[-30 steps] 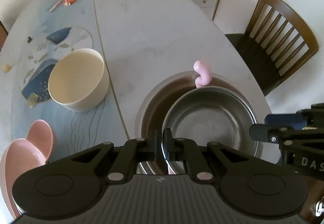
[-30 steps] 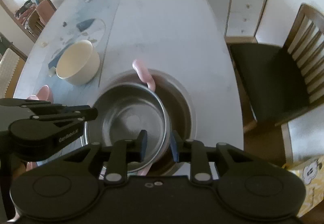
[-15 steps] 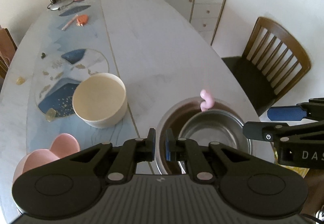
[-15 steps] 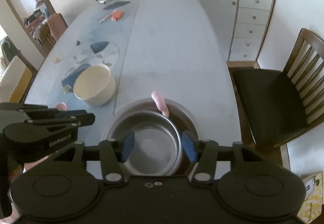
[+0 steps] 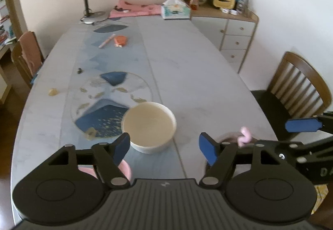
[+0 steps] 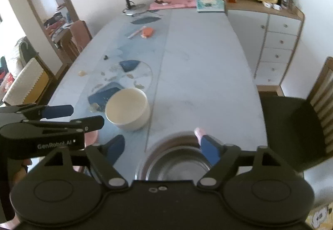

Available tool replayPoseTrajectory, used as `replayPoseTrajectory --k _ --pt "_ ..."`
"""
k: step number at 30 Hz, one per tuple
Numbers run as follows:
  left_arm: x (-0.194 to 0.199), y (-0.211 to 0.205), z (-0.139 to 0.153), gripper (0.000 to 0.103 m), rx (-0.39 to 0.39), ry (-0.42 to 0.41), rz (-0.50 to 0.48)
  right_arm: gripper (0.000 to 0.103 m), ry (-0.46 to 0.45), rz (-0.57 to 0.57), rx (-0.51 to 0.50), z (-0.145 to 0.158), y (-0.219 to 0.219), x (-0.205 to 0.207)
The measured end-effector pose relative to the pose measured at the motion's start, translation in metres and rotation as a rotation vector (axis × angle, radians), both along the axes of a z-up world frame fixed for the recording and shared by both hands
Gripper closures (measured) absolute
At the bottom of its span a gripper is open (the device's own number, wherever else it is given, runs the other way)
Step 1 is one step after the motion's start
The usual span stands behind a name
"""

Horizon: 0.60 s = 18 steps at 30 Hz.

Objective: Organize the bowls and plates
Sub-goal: 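Move both open grippers to the rim of the cream bowl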

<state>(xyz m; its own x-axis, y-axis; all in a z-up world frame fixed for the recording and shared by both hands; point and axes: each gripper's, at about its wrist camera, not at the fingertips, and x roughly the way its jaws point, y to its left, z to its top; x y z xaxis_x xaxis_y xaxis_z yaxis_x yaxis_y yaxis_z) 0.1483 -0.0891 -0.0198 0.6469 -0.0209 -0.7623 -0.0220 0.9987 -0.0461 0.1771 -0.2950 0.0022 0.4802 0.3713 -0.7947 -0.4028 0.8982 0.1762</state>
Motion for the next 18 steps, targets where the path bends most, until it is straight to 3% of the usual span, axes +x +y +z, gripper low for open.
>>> replayPoseTrajectory --k 4,7,18 --pt "0.016 0.019 -0.004 0.026 0.019 0.003 0.042 0.006 -0.014 0.031 -0.008 -0.002 0.017 0.015" --pt "0.03 0.033 -0.009 0.026 0.016 0.019 0.07 0.003 -0.014 0.053 -0.008 -0.006 0.027 0.028" --pt "0.095 0.071 -0.051 0.026 -0.055 0.158 0.126 0.003 0.059 0.085 -0.025 -0.045 0.063 0.091"
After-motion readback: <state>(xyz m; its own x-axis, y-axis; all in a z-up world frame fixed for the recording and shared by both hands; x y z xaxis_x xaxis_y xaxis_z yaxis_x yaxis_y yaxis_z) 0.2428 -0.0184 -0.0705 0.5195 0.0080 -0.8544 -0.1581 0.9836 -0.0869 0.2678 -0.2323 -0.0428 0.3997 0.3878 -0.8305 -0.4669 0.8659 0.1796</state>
